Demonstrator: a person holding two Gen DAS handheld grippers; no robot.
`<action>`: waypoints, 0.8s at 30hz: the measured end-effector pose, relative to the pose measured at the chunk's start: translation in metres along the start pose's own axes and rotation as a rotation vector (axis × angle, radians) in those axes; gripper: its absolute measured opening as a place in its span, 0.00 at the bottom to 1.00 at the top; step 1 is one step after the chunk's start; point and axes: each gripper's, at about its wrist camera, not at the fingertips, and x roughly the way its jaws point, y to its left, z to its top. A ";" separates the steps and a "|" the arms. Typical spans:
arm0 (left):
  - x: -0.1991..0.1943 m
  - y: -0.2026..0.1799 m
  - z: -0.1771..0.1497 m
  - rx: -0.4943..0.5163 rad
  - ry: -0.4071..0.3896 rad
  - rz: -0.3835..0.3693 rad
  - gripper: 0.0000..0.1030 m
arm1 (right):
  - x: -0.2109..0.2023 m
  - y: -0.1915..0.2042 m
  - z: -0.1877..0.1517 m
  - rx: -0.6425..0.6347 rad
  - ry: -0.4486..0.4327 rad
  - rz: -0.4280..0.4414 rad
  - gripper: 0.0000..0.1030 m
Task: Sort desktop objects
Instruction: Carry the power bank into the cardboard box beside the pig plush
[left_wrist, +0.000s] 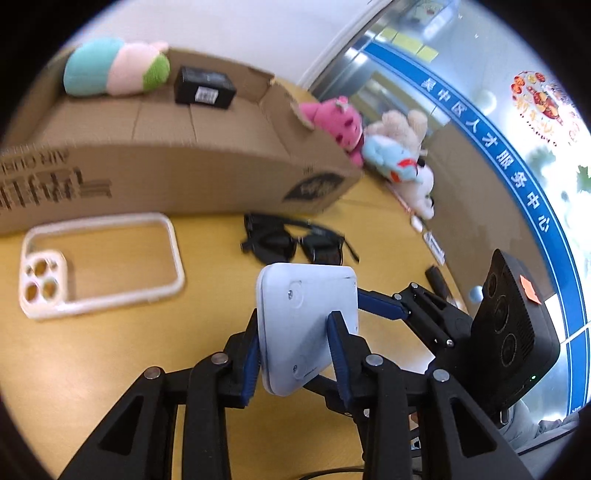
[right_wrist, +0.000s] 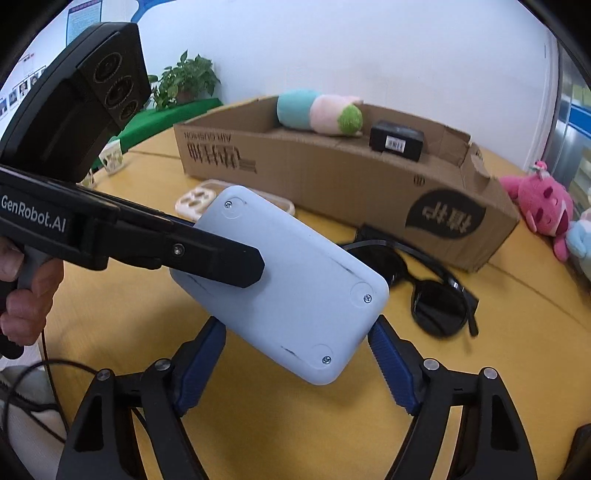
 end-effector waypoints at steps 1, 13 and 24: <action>-0.004 -0.001 0.003 0.007 -0.013 0.003 0.31 | -0.002 0.001 0.005 -0.004 -0.013 -0.004 0.76; -0.057 -0.002 0.062 0.102 -0.160 0.001 0.31 | -0.017 0.009 0.082 -0.080 -0.157 -0.062 0.76; -0.091 0.030 0.144 0.156 -0.266 0.070 0.31 | 0.008 -0.002 0.191 -0.143 -0.209 -0.040 0.76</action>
